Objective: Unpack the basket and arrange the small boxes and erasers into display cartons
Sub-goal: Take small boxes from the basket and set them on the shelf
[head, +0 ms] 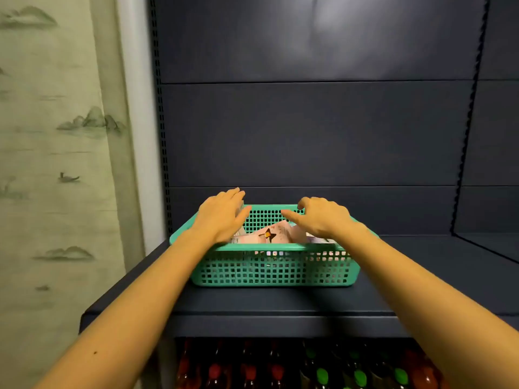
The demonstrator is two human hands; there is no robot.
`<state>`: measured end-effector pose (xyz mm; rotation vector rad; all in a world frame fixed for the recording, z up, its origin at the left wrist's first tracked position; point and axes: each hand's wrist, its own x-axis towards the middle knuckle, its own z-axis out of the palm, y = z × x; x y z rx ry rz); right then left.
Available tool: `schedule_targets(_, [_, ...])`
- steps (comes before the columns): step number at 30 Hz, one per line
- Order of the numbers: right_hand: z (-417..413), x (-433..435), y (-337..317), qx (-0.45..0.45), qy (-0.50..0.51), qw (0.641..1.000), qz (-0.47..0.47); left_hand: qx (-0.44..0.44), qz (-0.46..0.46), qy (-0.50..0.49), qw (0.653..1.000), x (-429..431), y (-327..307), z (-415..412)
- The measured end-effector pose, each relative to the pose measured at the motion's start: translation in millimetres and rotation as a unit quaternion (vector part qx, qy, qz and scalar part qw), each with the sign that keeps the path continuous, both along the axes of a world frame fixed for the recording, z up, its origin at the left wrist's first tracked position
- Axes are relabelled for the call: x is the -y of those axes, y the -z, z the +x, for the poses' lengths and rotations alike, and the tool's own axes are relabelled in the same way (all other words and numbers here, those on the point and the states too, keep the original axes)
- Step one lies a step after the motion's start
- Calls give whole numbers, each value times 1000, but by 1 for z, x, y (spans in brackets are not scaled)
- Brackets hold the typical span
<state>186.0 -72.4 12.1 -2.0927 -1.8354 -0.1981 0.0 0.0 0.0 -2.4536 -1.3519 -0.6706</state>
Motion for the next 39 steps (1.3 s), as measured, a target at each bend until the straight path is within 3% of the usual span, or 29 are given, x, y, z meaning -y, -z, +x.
schedule_targets(4, [-1, -14, -6, 14, 3, 995, -100, 6, -34, 14, 999, -17, -4, -3])
schedule_targets(8, [-1, -31, -5, 58, -5, 991, -120, -20, -38, 31, 999, -26, -8, -6])
schedule_targets(10, [0, -39, -2, 40, -15, 992, -121, -21, -62, 46, 997, -30, -10, -10])
schedule_targets(13, [4, -48, 1, -29, -50, 989, -136, -21, -170, 107, 979, -36, -12, -16])
schedule_targets(22, [39, -50, -23, -246, -74, 966, 20, -109, -396, 159, 898, -39, -16, -2])
schedule_targets(29, [47, -50, -15, -282, -65, 954, 81, -149, -492, 173, 840, -50, -26, 0])
schedule_targets(39, [36, -41, -11, -314, -80, 939, 114, -102, -466, 216, 852, -52, -31, -19])
